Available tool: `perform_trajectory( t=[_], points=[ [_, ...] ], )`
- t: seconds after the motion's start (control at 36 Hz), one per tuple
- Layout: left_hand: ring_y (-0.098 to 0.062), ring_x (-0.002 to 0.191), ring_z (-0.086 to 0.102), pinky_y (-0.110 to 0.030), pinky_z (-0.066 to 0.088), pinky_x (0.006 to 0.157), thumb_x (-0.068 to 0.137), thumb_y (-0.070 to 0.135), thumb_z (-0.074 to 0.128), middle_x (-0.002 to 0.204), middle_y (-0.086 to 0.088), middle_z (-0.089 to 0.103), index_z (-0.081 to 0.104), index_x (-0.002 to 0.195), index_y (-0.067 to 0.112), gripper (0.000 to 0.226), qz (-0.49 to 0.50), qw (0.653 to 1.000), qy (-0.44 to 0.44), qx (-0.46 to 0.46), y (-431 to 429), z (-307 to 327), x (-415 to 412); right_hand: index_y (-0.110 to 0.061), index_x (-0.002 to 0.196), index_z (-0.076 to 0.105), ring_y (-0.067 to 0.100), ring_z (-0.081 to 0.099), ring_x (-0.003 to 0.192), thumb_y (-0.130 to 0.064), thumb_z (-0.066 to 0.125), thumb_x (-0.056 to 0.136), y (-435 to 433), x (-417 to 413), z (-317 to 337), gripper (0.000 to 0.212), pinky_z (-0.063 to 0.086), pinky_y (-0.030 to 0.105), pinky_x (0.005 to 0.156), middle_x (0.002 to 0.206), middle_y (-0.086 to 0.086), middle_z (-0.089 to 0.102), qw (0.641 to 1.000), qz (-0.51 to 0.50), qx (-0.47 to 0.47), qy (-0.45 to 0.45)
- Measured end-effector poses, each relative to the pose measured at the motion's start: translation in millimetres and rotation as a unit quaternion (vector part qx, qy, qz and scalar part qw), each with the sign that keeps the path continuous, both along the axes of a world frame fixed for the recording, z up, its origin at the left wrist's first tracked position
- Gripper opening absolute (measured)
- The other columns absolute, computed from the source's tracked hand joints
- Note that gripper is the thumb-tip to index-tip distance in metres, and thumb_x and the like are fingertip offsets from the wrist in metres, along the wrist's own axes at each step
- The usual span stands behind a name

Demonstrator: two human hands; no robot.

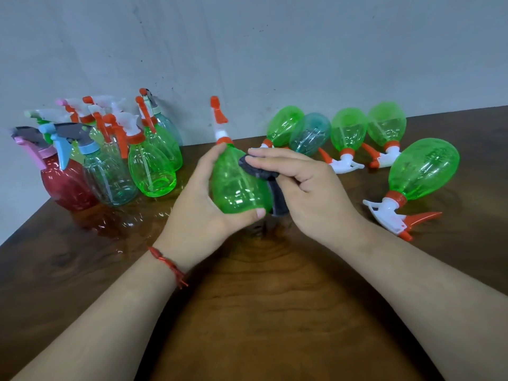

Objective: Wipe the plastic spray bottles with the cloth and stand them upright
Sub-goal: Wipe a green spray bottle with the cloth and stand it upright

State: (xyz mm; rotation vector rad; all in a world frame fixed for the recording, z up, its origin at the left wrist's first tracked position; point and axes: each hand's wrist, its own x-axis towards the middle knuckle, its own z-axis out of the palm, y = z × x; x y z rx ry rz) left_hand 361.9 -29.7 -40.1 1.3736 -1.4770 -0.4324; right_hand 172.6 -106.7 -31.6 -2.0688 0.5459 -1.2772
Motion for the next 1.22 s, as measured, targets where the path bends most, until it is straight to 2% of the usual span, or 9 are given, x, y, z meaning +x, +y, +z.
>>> perform_trajectory(
  t=[0.11,0.22,0.36,0.47,0.61,0.86,1.06,1.17,1.22],
  points=[
    [-0.025,0.146,0.053,-0.055,0.044,0.12,0.066,0.03,0.102,0.158,0.001,0.053,0.039,0.162,0.028,0.116,-0.065,0.998,-0.022,0.003,3,-4,-9,-0.01,0.124,0.077,-0.001,0.063,0.128,0.021,0.043,0.098,-6,-2,5,0.052,0.046,0.016,0.109,0.135,-0.002,0.071,0.997,0.014,0.066,-0.048],
    [-0.024,0.141,0.059,-0.052,0.049,0.117,0.069,0.008,0.097,0.152,-0.001,0.059,0.04,0.16,0.017,0.108,-0.105,0.994,0.031,0.0,9,0,-14,-0.012,0.124,0.077,0.009,0.066,0.128,0.018,0.043,0.1,-12,-4,9,0.051,0.052,0.027,0.109,0.134,0.0,0.073,0.984,0.034,0.144,-0.094],
    [-0.027,0.139,0.059,-0.054,0.05,0.116,0.069,0.002,0.094,0.151,-0.004,0.058,0.038,0.159,0.015,0.107,-0.101,0.994,0.048,0.006,8,-1,-8,-0.013,0.13,0.074,0.003,0.068,0.123,0.013,0.043,0.104,-3,-2,13,0.048,0.052,0.02,0.102,0.125,-0.009,0.077,0.977,0.066,0.181,-0.094],
    [-0.023,0.141,0.058,-0.051,0.051,0.115,0.068,0.01,0.097,0.153,0.001,0.057,0.038,0.16,0.019,0.11,-0.077,0.995,0.06,-0.015,5,-4,-8,-0.016,0.134,0.072,0.009,0.066,0.128,0.009,0.044,0.105,-1,-3,12,0.048,0.05,0.039,0.114,0.13,-0.005,0.075,0.966,0.094,0.219,-0.097],
    [-0.01,0.131,0.065,-0.028,0.055,0.106,0.066,0.015,0.1,0.144,0.008,0.065,0.042,0.158,0.02,0.109,-0.012,0.994,0.095,-0.044,3,2,-6,-0.012,0.131,0.072,0.001,0.064,0.128,-0.001,0.061,0.105,3,1,8,0.03,0.046,0.026,0.115,0.13,-0.004,0.075,0.98,0.078,0.156,-0.094],
    [-0.014,0.128,0.068,-0.047,0.053,0.114,0.069,0.017,0.1,0.136,0.009,0.071,0.042,0.159,0.023,0.108,0.028,0.987,0.158,-0.031,-2,8,6,-0.012,0.125,0.077,0.0,0.06,0.133,0.001,0.067,0.101,7,2,-2,0.03,0.045,0.025,0.116,0.139,-0.006,0.069,0.998,0.057,0.019,-0.026],
    [-0.002,0.133,0.062,-0.021,0.053,0.106,0.069,0.002,0.095,0.147,0.01,0.061,0.037,0.162,0.018,0.11,-0.051,0.997,0.055,-0.012,7,8,-1,-0.016,0.125,0.077,0.002,0.062,0.132,0.002,0.063,0.102,-2,1,2,0.032,0.043,0.028,0.119,0.134,-0.005,0.073,0.996,0.03,0.062,-0.058],
    [-0.015,0.141,0.058,-0.029,0.051,0.112,0.069,0.001,0.096,0.153,0.006,0.058,0.036,0.162,0.018,0.112,-0.119,0.993,0.013,0.017,11,2,-9,-0.016,0.121,0.077,0.005,0.071,0.119,0.003,0.057,0.105,-7,-3,8,0.032,0.053,0.023,0.102,0.12,-0.006,0.079,0.979,0.05,0.165,-0.108],
    [-0.019,0.141,0.059,-0.035,0.051,0.113,0.07,0.003,0.096,0.154,0.005,0.058,0.036,0.162,0.019,0.111,-0.131,0.991,0.019,0.02,11,3,-9,-0.013,0.12,0.077,0.01,0.072,0.118,0.002,0.056,0.106,-8,-5,9,0.03,0.055,0.032,0.107,0.118,-0.003,0.08,0.971,0.06,0.193,-0.125]
  ],
)
